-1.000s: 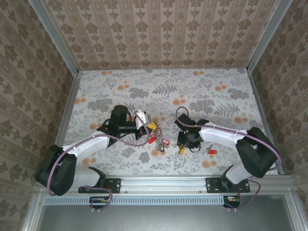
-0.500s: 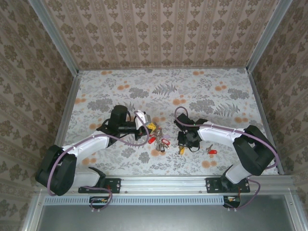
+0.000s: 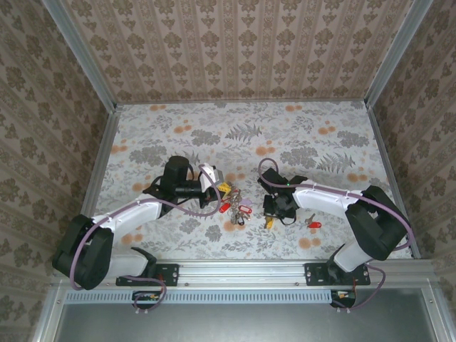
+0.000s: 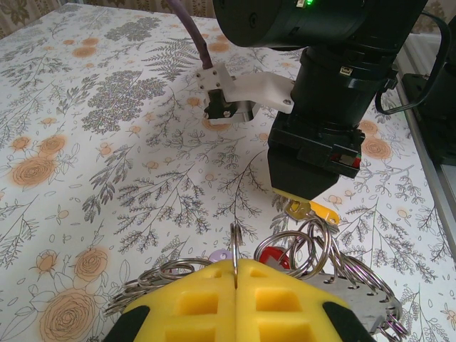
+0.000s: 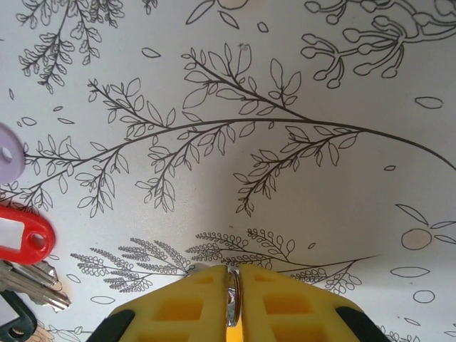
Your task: Put the keys on the keyring
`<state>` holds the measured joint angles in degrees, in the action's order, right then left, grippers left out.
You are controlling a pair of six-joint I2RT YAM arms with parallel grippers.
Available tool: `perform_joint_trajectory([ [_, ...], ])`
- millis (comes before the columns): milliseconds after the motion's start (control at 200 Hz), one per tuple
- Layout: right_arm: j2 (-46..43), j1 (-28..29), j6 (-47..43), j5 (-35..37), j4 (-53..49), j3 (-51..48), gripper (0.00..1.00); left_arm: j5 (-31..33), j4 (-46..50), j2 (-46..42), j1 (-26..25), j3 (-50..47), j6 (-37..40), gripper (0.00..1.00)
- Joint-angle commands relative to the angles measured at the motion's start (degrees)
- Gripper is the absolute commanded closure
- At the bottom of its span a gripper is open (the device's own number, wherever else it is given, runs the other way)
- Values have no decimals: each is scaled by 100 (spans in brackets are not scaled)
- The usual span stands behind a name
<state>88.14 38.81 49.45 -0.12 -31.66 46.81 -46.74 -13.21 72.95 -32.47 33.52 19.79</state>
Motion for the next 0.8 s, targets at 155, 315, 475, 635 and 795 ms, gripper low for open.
perform_joint_trajectory([
  [155,-102,57,1,83,-174,8,85,-250,-66,-106,39,167,121,100],
  [315,-99,101,46,91,-156,-5,85,-264,-55,-114,39,166,121,100],
  [475,-53,109,63,63,-165,0,84,-267,-50,-99,39,163,120,100],
  [635,-57,110,63,65,-200,4,87,-270,-50,-114,39,163,121,100],
  [795,-64,112,55,109,-244,4,88,-258,-50,-114,39,167,130,100],
])
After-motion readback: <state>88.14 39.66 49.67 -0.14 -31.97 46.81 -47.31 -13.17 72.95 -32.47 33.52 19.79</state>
